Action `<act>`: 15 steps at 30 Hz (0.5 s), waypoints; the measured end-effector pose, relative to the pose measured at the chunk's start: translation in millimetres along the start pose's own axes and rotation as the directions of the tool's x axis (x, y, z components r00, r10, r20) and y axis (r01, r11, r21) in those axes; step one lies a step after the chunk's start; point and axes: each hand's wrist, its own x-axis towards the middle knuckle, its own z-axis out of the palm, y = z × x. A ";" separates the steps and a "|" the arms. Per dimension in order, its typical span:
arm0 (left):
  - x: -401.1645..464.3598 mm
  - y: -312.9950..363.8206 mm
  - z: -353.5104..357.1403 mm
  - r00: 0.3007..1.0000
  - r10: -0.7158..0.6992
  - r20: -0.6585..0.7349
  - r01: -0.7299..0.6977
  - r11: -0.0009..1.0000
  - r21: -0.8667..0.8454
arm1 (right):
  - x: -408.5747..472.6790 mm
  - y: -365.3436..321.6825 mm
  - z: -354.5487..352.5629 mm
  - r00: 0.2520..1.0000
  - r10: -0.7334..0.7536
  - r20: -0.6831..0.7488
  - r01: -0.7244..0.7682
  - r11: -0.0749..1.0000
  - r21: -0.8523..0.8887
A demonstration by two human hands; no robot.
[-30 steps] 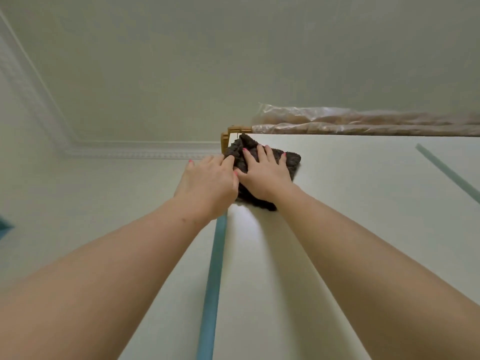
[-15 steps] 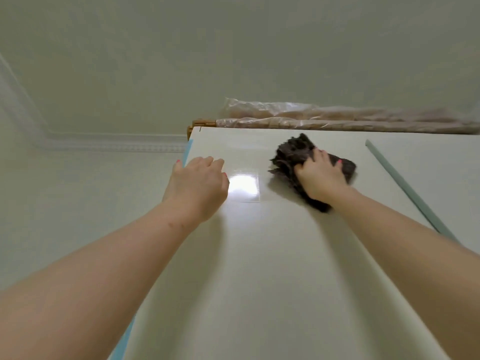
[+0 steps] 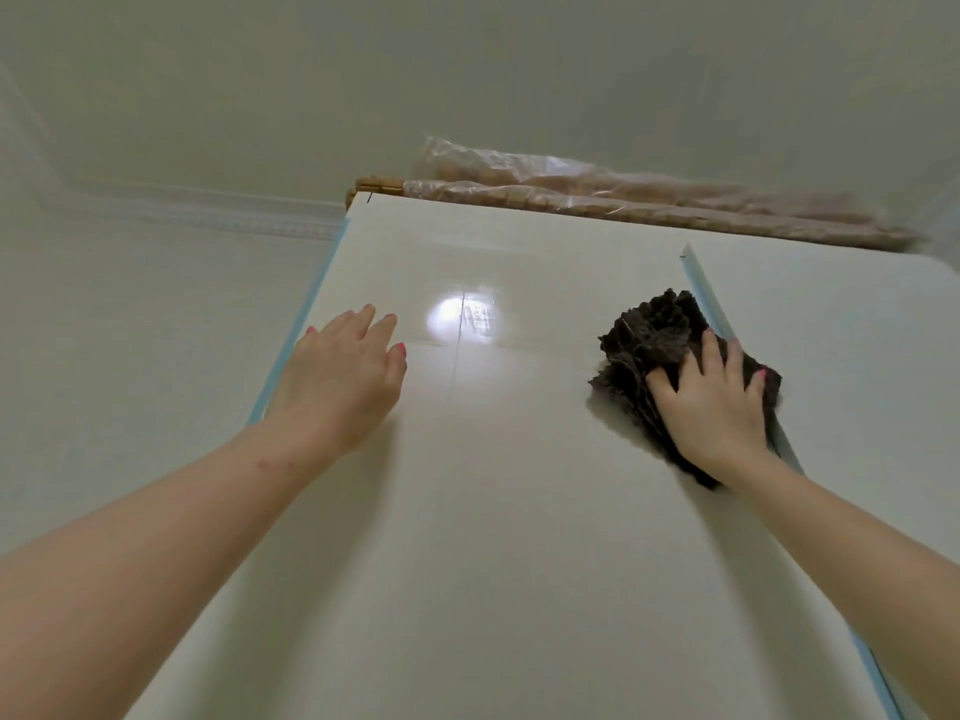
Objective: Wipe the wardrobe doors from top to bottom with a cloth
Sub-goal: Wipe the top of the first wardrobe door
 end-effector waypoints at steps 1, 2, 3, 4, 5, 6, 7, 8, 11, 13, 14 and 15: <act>-2.0 -0.8 -1.4 1.000 -0.005 -0.004 0.005 1.000 0.011 | -9.6 3.5 0.1 1.000 0.010 -0.002 -0.010 1.000 0.002; -3.4 -1.8 -2.8 1.000 -0.010 -0.008 0.011 1.000 0.027 | -18.0 6.0 0.3 1.000 0.019 -0.003 -0.019 1.000 0.003; -5.3 -2.9 -3.8 1.000 -0.018 -0.008 0.018 0.999 0.042 | -25.1 7.6 0.4 1.000 0.023 -0.004 -0.023 1.000 0.004; -7.0 -3.9 -4.8 1.000 -0.024 -0.002 0.024 0.998 0.055 | -30.4 8.7 0.9 1.000 0.026 -0.004 -0.026 1.000 0.009; -8.7 -4.8 -6.4 1.000 -0.028 0.011 0.028 0.997 0.066 | -34.6 9.5 0.7 0.999 0.032 0.000 -0.032 0.999 0.015; -10.1 -6.3 -8.1 0.999 -0.031 0.031 0.028 0.996 0.079 | -37.1 9.6 0.5 0.999 0.045 0.008 -0.045 0.999 0.024; -11.3 -9.0 -11.7 0.998 -0.030 0.055 0.025 0.995 0.098 | -38.4 7.3 -0.1 0.997 0.068 0.020 -0.069 0.997 0.036; -12.0 -12.2 -15.0 0.996 -0.026 0.080 0.017 0.993 0.118 | -38.5 3.7 -0.6 0.994 0.102 0.035 -0.103 0.993 0.052; -12.3 -27.5 -26.5 0.995 -0.006 0.102 -0.011 0.987 0.161 | -38.0 -23.6 -0.6 0.978 0.196 0.070 -0.202 0.975 0.097; -10.7 -39.7 -34.4 0.995 -0.003 0.097 -0.013 0.985 0.170 | -40.2 -54.4 3.7 0.983 0.179 0.046 -0.183 0.980 0.077; -10.6 -45.1 -36.6 0.995 -0.001 0.102 -0.017 0.984 0.176 | -41.8 -71.5 5.7 0.988 0.153 0.034 -0.155 0.986 0.060; -11.1 -51.1 -38.7 0.994 0.007 0.109 -0.028 0.982 0.188 | -42.6 -90.2 7.2 0.992 0.122 0.031 -0.124 0.991 0.056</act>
